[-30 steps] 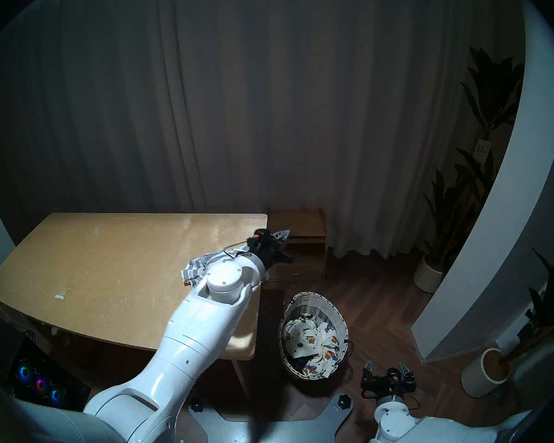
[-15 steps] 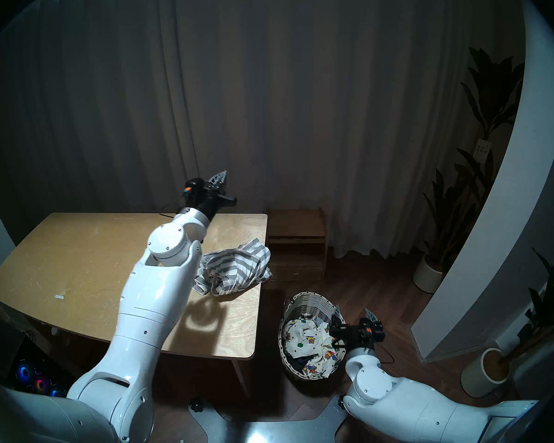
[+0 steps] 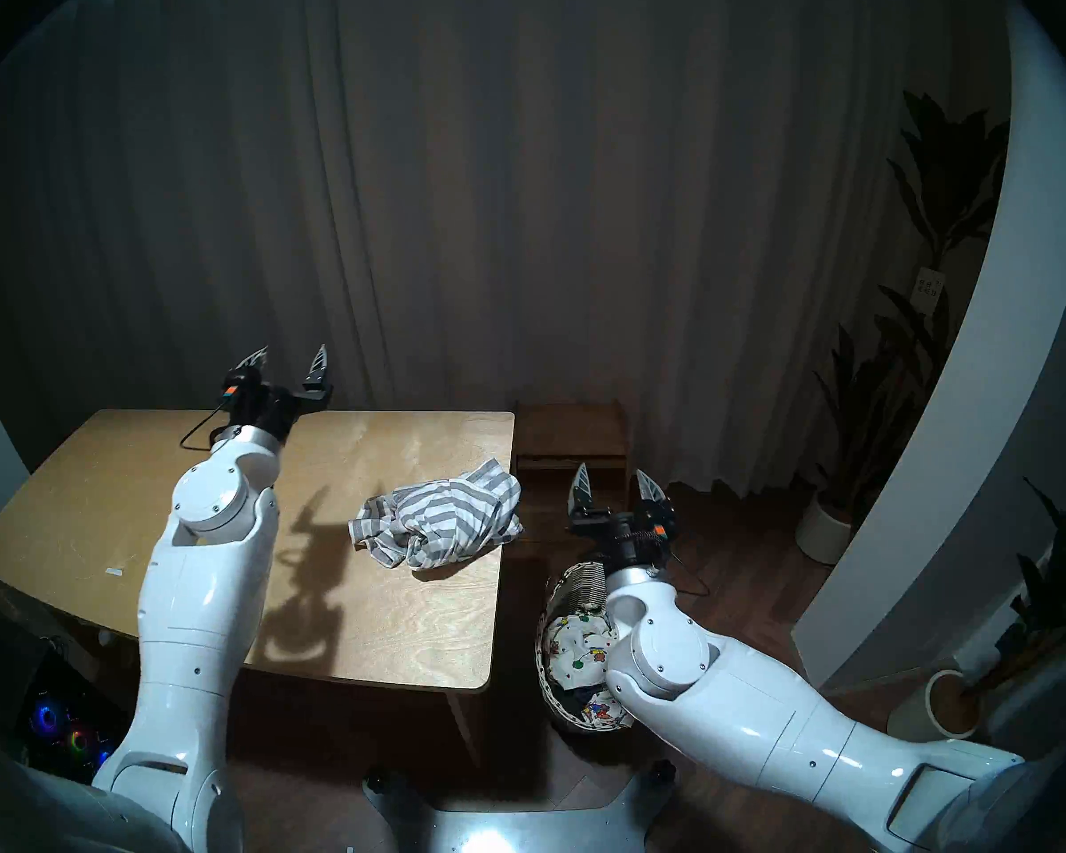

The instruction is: Toss clothes into the laundry hamper

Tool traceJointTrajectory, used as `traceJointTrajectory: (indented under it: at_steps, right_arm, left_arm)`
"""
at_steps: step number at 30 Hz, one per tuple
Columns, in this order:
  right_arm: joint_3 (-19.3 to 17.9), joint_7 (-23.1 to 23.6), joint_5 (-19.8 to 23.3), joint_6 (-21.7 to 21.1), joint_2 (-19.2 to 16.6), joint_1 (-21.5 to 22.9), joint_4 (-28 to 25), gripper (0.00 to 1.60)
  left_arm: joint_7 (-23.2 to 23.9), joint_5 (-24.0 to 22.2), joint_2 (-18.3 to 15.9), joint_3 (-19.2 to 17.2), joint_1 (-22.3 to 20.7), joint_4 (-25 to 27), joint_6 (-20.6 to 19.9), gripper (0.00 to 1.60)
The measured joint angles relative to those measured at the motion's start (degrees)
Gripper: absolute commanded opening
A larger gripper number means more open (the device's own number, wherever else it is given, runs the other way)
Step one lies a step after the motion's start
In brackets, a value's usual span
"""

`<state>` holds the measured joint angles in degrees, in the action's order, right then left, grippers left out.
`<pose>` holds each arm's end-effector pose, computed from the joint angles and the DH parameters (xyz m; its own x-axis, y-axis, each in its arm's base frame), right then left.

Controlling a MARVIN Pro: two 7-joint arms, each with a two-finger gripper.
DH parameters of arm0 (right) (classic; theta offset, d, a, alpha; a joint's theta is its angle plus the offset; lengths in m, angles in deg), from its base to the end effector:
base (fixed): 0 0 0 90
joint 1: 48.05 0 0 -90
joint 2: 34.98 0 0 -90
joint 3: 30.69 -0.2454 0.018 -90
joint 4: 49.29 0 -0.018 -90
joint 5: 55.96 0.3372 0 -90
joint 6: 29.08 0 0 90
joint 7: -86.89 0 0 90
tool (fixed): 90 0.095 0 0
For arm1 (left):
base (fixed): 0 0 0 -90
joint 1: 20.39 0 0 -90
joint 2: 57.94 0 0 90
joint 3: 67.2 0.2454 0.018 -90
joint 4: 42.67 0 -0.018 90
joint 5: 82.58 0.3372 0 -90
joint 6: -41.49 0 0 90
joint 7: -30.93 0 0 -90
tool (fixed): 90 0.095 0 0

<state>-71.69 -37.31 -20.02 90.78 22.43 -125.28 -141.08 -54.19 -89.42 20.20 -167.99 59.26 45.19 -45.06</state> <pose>0.3993 0.0980 -0.2784 -0.1720 -0.2421 0.9549 0.1286 -0.9666 -0.2219 0.4803 0.1313 -0.1677 -0.2229 -0.0940 0.9703 0.1203 -0.9904 -0.0683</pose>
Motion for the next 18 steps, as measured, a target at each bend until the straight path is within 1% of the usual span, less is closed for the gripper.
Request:
traceJointTrajectory:
  at_steps: [5, 7, 9, 12, 14, 16, 18]
  right_arm:
    - [2.9, 2.0, -3.3, -2.0, 1.0, 1.9, -0.7, 1.60]
    - [3.6, 2.5, -4.1, -2.5, 1.0, 2.2, -0.7, 1.60]
    - [5.5, 4.0, -6.7, -3.8, 0.8, 2.8, -0.3, 1.60]
    - [7.1, 5.3, -9.2, -4.9, 0.3, 3.3, 0.6, 1.60]
    - [9.1, 6.8, -12.2, -6.2, -0.3, 3.9, 2.6, 1.60]
    - [9.9, 7.6, -13.6, -6.9, -0.6, 4.2, 3.7, 1.60]
    - [11.1, 9.0, -16.5, -8.2, -1.0, 5.1, 6.2, 1.60]
  left_arm:
    - [-1.0, 0.3, -0.6, -3.9, 4.5, 2.4, 0.3, 1.60]
    - [-1.2, 0.4, -0.7, -4.5, 5.4, 3.1, 0.4, 1.60]
    - [-1.5, 0.5, -0.7, -5.8, 7.7, 5.1, 0.9, 1.60]
    - [-1.6, 0.5, -0.7, -6.9, 9.5, 6.8, 1.3, 1.60]
    - [-1.7, 0.5, -0.8, -8.0, 11.4, 8.7, 1.8, 1.60]
    - [-1.8, 0.5, -0.8, -8.5, 12.2, 9.6, 2.0, 1.60]
    - [-1.8, 0.5, -0.7, -9.3, 13.7, 11.5, 2.5, 1.60]
